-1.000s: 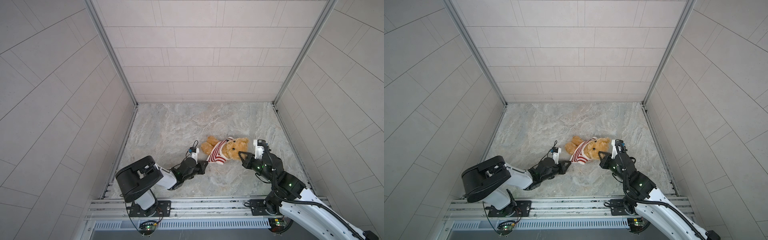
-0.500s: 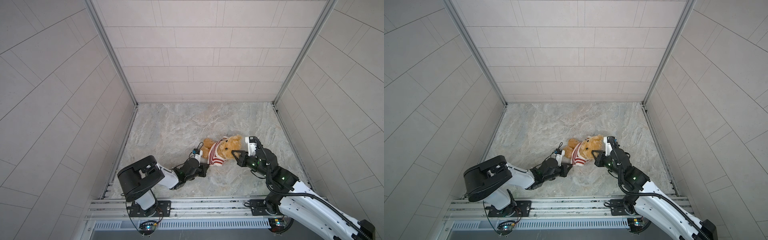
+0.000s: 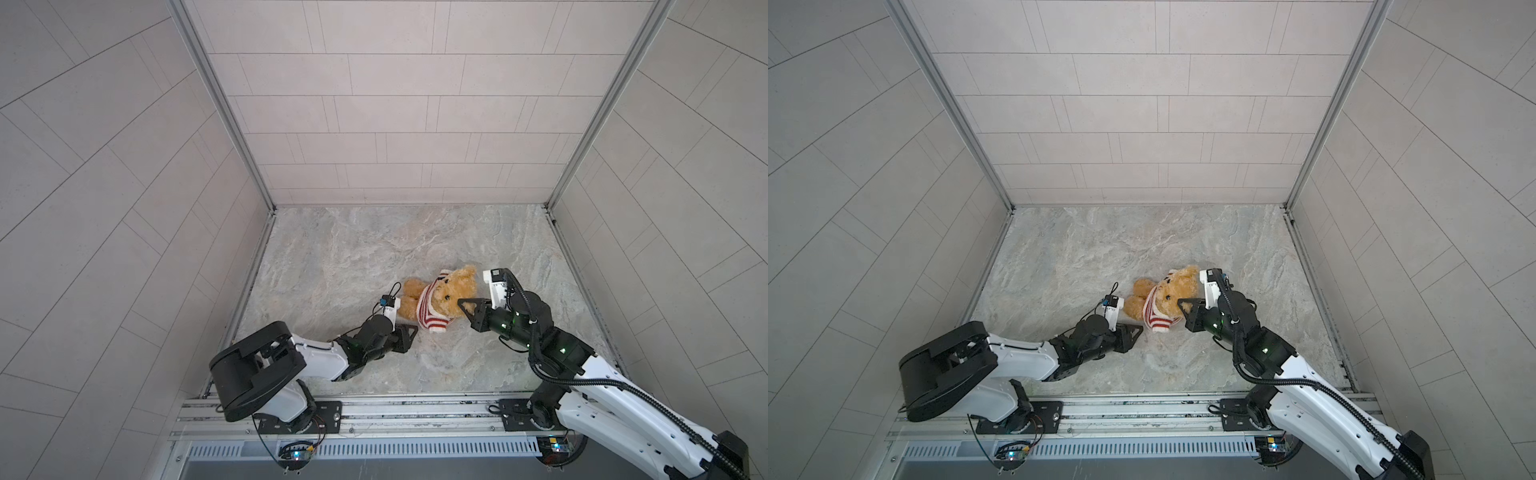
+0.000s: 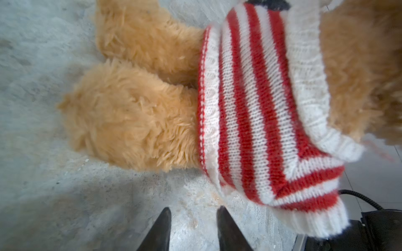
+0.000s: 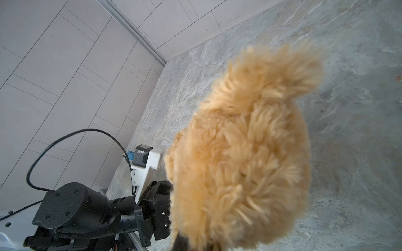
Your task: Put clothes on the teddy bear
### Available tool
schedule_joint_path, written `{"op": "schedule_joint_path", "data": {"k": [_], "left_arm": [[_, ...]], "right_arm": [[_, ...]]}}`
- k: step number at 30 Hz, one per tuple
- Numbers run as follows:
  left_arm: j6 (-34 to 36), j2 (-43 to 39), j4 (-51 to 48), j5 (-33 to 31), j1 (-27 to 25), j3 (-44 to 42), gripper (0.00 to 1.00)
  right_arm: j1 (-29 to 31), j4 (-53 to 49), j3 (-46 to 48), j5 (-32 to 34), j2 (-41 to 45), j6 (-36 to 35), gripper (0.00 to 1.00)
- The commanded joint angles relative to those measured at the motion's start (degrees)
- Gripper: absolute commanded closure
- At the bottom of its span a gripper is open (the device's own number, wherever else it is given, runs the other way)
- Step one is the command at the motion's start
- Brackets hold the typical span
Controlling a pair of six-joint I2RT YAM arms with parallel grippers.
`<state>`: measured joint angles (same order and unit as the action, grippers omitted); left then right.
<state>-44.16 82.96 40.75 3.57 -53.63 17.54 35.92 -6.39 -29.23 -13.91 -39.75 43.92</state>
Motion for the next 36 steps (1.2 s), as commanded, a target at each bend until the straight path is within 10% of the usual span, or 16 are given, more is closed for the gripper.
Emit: {"op": "schedule_joint_path", "data": {"k": [1,16,36], "left_arm": [[1.3,-1.9,-2.9,-0.6,0.4,-0.8,0.48],[4.2,-16.5,-15.9,-0.4,1.5,-2.4,0.01],[8.8,-33.6,-34.0,5.6,10.0,4.8,0.02]], "right_arm": [[-0.3,4.8,-1.6,-0.9,0.9,-0.9,1.00],[-6.2,2.5,-4.3,-7.4,-3.1,-9.9,1.00],[2.6,-4.5,-11.2,-14.1,-8.0,-30.4,1.00]]}}
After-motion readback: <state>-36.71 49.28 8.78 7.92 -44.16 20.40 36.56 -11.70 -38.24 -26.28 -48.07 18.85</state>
